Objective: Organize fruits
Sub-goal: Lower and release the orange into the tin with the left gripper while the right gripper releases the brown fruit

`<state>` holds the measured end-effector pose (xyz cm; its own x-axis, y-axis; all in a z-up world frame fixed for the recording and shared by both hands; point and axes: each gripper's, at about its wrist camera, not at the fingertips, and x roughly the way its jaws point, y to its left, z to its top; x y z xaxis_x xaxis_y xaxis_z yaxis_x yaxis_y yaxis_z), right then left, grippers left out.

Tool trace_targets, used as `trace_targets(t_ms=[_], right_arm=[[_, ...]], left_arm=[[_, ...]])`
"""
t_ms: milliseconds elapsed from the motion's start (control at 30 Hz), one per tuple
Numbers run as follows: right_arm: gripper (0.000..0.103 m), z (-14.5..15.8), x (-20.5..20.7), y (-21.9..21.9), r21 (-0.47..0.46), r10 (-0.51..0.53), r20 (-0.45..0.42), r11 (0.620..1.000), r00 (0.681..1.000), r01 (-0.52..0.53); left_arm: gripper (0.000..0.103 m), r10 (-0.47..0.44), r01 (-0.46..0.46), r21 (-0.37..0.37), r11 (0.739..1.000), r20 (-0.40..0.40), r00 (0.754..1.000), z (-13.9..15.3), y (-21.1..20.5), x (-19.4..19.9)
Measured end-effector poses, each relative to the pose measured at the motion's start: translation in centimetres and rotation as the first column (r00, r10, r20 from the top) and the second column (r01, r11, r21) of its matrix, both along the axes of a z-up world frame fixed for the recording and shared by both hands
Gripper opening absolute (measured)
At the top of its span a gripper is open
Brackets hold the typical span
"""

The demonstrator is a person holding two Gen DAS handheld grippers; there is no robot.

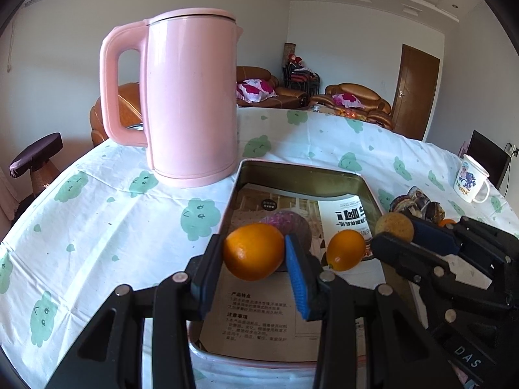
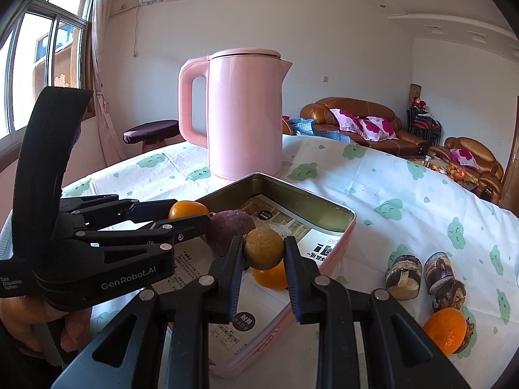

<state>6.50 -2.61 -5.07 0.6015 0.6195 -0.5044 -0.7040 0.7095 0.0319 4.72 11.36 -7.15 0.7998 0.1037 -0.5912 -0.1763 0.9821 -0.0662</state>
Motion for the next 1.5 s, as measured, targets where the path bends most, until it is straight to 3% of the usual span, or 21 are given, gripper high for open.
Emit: trace_targets(t_ms=[100, 500, 833, 967, 1067, 1200, 1500], right_arm=[[0.027, -0.3, 0.4, 0.3, -0.015, 0.002, -0.025, 1.0, 1.0, -0.002], [0.027, -1.2, 1.3, 0.9, -0.047, 0.005, -0.091, 0.999, 0.996, -0.009], [0.03, -1.4, 1.4, 1.1, -0.065, -0.006, -0.109, 0.998, 0.994, -0.001], [0.031, -1.1, 1.1, 0.2, -0.046, -0.023, -0.099, 0.999, 0.995, 0.019], [0.036, -0.6, 0.5, -1.1, -0.027, -0.034, -0.087, 0.999, 0.996, 0.031], [0.051, 0.2, -0.2, -4.1, 0.008, -0.073, -0.067, 0.997, 0.995, 0.074], [0.053, 0.4, 0.4, -13.2, 0.027, -0.255, -0.067, 0.966, 0.965, 0.257]], left_arm=[[0.04, -0.001, 0.001, 0.043, 0.999, 0.0, 1.0, 0.0, -0.7, 0.0], [0.041, -0.007, 0.008, 0.093, 0.996, -0.012, 1.0, 0.0, -1.5, 0.2], [0.043, -0.022, 0.024, 0.067, 0.997, -0.035, 0.999, -0.1, -1.5, 0.4], [0.059, -0.001, 0.003, 0.065, 0.998, -0.033, 0.999, 0.1, -1.4, 0.3], [0.07, 0.003, -0.002, 0.043, 0.999, -0.019, 1.0, 0.6, -1.3, 0.0], [0.074, -0.009, 0.008, 0.03, 1.0, 0.018, 1.0, 1.6, -2.2, -0.5], [0.074, -0.103, 0.102, 0.037, 0.994, 0.026, 0.994, 2.4, -7.0, 0.1]])
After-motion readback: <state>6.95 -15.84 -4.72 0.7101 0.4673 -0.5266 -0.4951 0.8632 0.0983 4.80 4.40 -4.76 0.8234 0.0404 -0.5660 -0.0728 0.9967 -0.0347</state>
